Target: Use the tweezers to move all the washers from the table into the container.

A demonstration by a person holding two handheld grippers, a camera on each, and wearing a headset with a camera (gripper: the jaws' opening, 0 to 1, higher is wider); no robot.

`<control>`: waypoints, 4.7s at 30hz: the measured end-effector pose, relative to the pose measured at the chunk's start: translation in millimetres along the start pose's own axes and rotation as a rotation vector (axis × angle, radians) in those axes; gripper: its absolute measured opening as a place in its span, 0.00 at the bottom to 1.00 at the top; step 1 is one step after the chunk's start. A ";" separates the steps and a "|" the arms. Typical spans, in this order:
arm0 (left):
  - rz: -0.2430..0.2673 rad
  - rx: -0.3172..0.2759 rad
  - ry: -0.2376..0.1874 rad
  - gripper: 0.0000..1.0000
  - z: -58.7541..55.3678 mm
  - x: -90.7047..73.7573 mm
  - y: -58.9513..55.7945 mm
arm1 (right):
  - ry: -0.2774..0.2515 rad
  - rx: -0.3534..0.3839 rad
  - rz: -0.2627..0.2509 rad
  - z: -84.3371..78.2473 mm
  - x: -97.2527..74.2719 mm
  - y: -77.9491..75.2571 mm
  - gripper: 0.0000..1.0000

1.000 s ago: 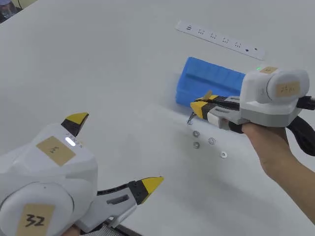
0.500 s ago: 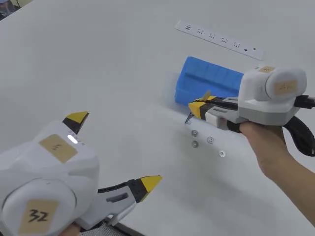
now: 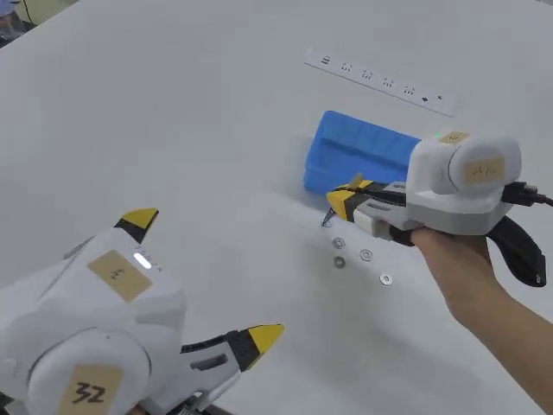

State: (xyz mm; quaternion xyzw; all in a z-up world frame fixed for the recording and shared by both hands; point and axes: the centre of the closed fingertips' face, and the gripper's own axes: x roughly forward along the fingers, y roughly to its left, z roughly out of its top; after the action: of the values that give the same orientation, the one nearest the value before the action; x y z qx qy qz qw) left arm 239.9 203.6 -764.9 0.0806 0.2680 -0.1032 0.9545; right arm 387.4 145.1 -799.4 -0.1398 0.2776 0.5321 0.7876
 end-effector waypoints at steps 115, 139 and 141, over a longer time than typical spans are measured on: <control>-0.009 0.025 0.026 0.98 -5.0 2.6 -1.5 | -0.243 0.005 -0.049 99.6 -32.2 -21.3 0.03; 0.034 -0.009 0.010 0.98 -3.0 0.3 8.4 | -0.075 0.106 -0.070 5.6 -34.5 3.3 0.03; 0.034 -0.010 0.010 0.98 -3.0 0.3 8.4 | -0.055 0.106 -0.073 -1.3 -32.8 2.9 0.03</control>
State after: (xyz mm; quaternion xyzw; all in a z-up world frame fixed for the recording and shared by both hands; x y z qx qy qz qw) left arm 240.7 212.2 -766.8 0.0811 0.2719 -0.0853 0.9551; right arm 375.2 120.6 -781.0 -0.0931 0.2782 0.4914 0.8201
